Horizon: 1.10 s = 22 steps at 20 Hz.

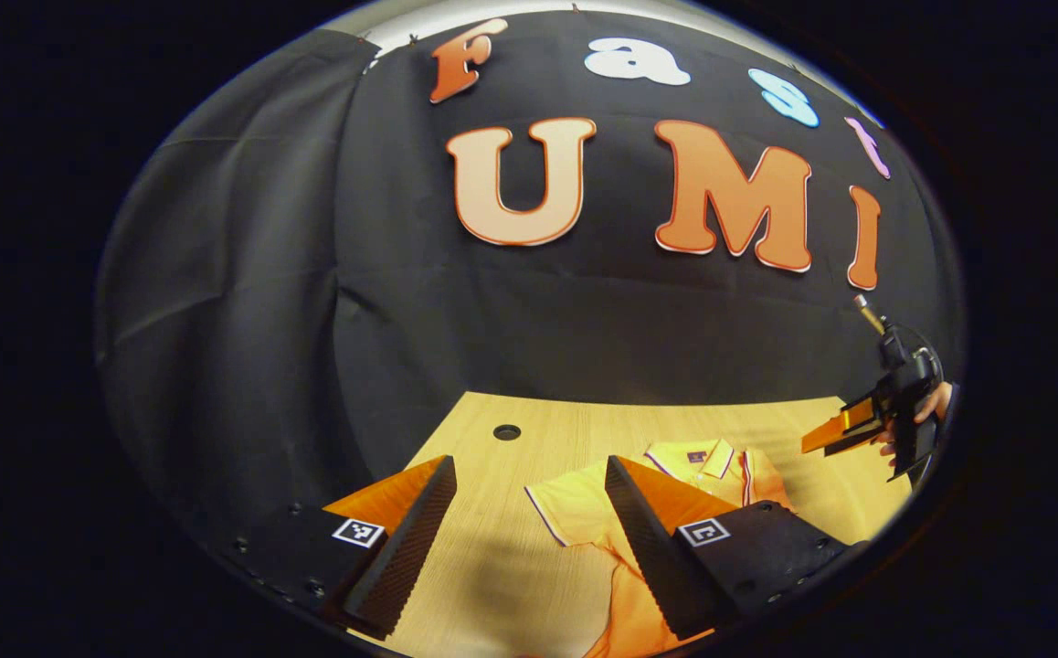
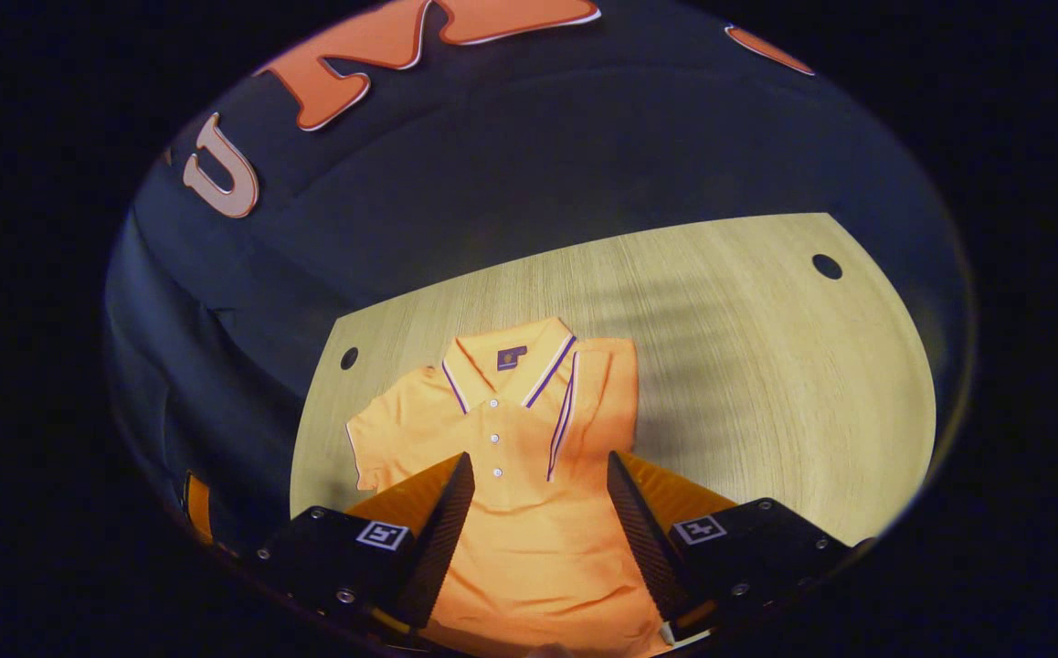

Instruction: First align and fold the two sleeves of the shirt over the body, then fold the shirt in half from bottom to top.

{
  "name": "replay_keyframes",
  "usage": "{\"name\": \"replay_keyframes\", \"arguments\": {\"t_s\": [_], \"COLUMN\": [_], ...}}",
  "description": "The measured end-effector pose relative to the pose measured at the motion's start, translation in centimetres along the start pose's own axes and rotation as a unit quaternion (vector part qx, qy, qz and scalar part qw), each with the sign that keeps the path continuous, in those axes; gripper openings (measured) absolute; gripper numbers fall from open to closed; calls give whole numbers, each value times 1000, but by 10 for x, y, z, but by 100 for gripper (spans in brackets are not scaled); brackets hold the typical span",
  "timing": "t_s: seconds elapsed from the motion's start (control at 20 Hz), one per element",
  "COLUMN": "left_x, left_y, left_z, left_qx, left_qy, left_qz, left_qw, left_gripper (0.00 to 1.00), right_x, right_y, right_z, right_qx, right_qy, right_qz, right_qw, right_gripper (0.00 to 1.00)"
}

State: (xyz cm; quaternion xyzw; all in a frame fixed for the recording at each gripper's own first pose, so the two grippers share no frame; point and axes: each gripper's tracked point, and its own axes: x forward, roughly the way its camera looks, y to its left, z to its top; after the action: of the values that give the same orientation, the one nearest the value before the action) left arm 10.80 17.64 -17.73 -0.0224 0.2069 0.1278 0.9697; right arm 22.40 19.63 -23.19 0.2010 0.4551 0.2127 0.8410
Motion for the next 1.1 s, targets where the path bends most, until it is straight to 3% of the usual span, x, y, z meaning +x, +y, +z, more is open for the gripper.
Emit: {"name": "replay_keyframes", "arguments": {"t_s": [0.2, 0.35, 0.75, 0.9, 1.05, 1.1], "left_x": [57, 96, 165, 181, 195, 197], "left_y": [3, -9, -29, -31, -39, -37], "left_z": [-23, -54, -114, -135, -166, -175], "left_qx": [-9, -18, -39, -45, -69, -75], "left_qy": [67, 145, 291, 344, 405, 424], "left_qz": [-36, -60, -54, -54, -46, -39], "left_qw": [997, 987, 955, 937, 911, 902], "left_gripper": [100, 100, 98, 98, 99, 95], "right_x": [-44, -82, -171, -200, -220, -225], "right_y": [-13, -24, -61, -65, -66, -68], "right_z": [-2, -10, -14, -17, -26, -30], "right_qx": [-4, -15, -31, -49, -53, -47], "right_qy": [-69, -112, -195, -218, -233, -235], "right_qz": [-40, -69, -133, -154, -168, -171], "right_qw": [997, 991, 971, 962, 956, 956], "right_gripper": [92, 96, 98, 98, 99, 99]}}
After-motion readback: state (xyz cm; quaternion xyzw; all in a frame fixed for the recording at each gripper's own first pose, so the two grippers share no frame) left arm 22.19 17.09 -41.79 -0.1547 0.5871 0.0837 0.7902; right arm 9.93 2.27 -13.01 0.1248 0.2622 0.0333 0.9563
